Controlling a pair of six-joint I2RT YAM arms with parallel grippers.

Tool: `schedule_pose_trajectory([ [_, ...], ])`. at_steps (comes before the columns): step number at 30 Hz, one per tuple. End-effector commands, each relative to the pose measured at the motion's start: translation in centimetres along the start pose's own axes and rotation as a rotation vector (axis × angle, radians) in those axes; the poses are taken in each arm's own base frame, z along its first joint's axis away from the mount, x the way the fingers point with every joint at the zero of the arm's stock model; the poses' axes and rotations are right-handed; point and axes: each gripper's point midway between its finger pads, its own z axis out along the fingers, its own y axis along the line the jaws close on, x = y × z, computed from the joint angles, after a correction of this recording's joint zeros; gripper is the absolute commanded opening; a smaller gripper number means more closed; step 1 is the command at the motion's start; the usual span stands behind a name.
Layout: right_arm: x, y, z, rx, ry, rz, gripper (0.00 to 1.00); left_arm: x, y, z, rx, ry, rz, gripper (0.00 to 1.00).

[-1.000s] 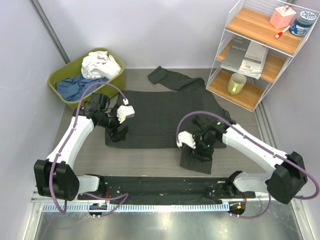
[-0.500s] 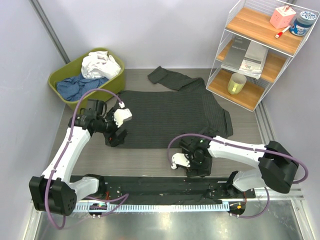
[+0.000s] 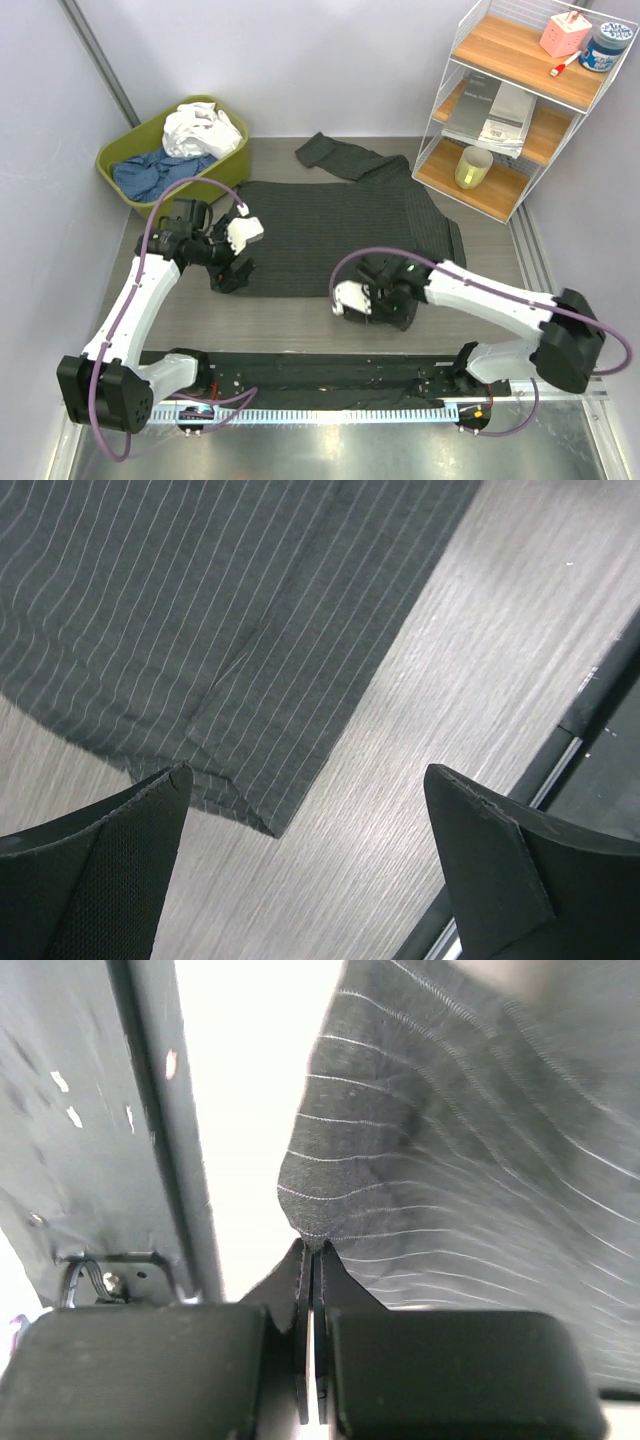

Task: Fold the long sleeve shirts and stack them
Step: Fold the shirt

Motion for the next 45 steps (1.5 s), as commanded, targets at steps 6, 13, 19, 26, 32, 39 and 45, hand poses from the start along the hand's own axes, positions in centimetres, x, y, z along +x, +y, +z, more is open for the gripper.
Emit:
schedule_pose_trajectory([
  [6, -1.3, -9.7, -9.4, 0.099, -0.165, 0.021, 0.01, -2.2, 0.6, -0.2, 0.041, -0.048, 0.068, 0.97],
  [13, 1.6, -20.6, -7.1, 0.061, -0.123, 0.147, 0.02, -3.2, 1.7, 1.1, 0.064, -0.061, 0.016, 0.97],
  [19, 3.3, -26.7, -4.5, 0.115, -0.076, 0.345, 0.48, -3.6, 2.6, 3.0, 0.06, -0.049, 0.022, 0.96],
  [26, 2.2, -18.9, -10.6, 0.092, -0.209, 0.345, 0.69, -3.0, 2.5, 3.6, 0.056, -0.038, -0.01, 0.95],
  [32, 2.1, -7.4, -5.8, -0.131, -0.213, 0.562, 0.64, -2.8, 1.6, 3.6, 0.062, -0.061, -0.049, 0.96],
  [39, 1.0, -8.8, -2.3, -0.109, -0.322, 0.965, 0.66, -3.4, 0.5, 2.0, 0.048, -0.096, -0.074, 0.96],
  [45, 1.8, -9.8, -0.8, -0.068, -0.308, 1.112, 0.64, -3.9, 0.1, 0.9, 0.02, -0.132, -0.06, 0.97],
])
